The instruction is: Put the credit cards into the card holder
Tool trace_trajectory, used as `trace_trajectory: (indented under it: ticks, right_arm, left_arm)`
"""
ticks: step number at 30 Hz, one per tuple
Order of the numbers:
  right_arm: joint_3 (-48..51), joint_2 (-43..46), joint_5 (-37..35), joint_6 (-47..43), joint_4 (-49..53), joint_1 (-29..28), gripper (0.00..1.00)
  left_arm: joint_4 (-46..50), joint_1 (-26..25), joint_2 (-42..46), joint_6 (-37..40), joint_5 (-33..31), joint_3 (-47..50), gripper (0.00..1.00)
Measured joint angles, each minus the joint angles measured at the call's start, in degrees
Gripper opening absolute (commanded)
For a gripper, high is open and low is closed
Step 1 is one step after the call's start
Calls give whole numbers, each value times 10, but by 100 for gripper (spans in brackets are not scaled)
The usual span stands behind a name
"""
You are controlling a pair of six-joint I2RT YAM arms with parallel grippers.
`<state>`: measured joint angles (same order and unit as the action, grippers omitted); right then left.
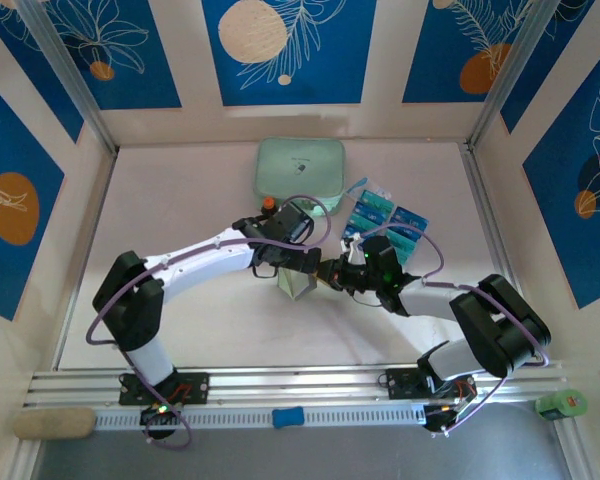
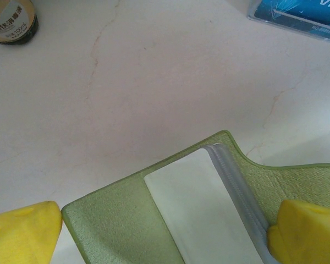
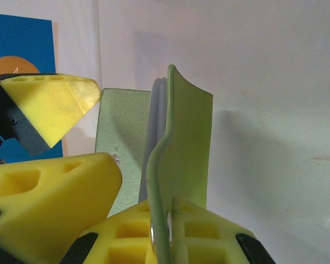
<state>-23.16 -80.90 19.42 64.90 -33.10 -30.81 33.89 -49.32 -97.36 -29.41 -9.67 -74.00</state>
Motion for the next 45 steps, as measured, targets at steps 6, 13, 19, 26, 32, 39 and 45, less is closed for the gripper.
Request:
trace_trajectory:
  ticks: [6, 13, 19, 26, 32, 39, 45]
  right_arm:
    - [0, 0, -2, 0, 2, 0, 0]
    - [0, 0, -9, 0, 9, 0, 0]
    - [0, 1, -13, 0, 14, 0, 0]
    - [0, 1, -15, 0, 15, 1, 0]
    - [5, 1, -24, 0, 15, 3, 0]
    - [23, 1, -37, 0, 13, 5, 0]
    - [35, 4, -47, 0, 8, 6, 0]
  left_arm:
    - [-3, -1, 0, 1, -5, 5, 100]
    - [-6, -1, 0, 7, -12, 27, 100]
    - [-15, -1, 0, 10, -19, 48, 100]
    - [-15, -1, 13, 10, -42, 84, 100]
    - [-14, -1, 50, 11, -67, 113, 100]
    - [-13, 2, 69, 14, -91, 159, 100]
    - [-5, 12, 69, 15, -99, 180, 100]
